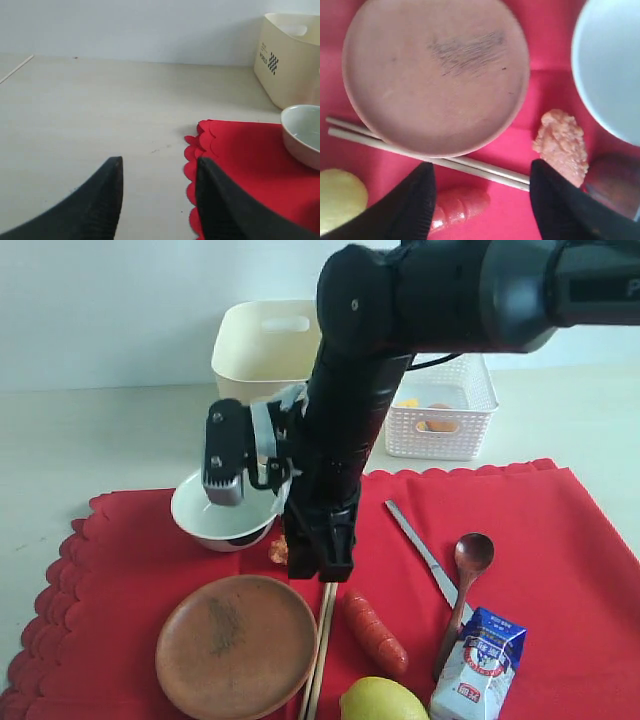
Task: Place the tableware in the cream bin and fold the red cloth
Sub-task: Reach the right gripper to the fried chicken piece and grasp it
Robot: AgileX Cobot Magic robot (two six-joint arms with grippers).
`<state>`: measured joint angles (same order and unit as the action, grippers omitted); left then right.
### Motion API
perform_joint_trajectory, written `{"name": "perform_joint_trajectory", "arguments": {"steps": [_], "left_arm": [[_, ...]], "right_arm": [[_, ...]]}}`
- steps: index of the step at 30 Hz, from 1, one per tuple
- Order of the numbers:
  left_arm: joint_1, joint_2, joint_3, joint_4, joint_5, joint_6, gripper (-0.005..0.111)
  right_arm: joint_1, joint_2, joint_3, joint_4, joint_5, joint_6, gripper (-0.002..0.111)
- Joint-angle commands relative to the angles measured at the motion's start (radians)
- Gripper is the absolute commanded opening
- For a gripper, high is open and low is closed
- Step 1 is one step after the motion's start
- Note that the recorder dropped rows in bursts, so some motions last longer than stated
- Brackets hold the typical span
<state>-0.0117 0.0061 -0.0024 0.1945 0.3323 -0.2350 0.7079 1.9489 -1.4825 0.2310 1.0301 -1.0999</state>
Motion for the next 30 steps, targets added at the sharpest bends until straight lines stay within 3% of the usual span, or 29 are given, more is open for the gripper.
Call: {"name": "perform_joint_trajectory", "arguments": {"steps": [1, 9, 30], "left_arm": [[0.003, -0.006, 0.002, 0.001, -0.008, -0.005, 0.045], [0.003, -0.006, 0.002, 0.001, -0.008, -0.005, 0.045], [0.003, -0.006, 0.002, 0.001, -0.008, -0.005, 0.045]], "right_arm": [[0.002, 0.061, 0.005, -0.020, -0.030, -0.154, 0.054], [0.002, 0.113, 0.005, -0.116, -0.202, -0.065, 0.054], [0.002, 0.187, 0.005, -0.197, -0.322, -0.017, 0.054]]}}
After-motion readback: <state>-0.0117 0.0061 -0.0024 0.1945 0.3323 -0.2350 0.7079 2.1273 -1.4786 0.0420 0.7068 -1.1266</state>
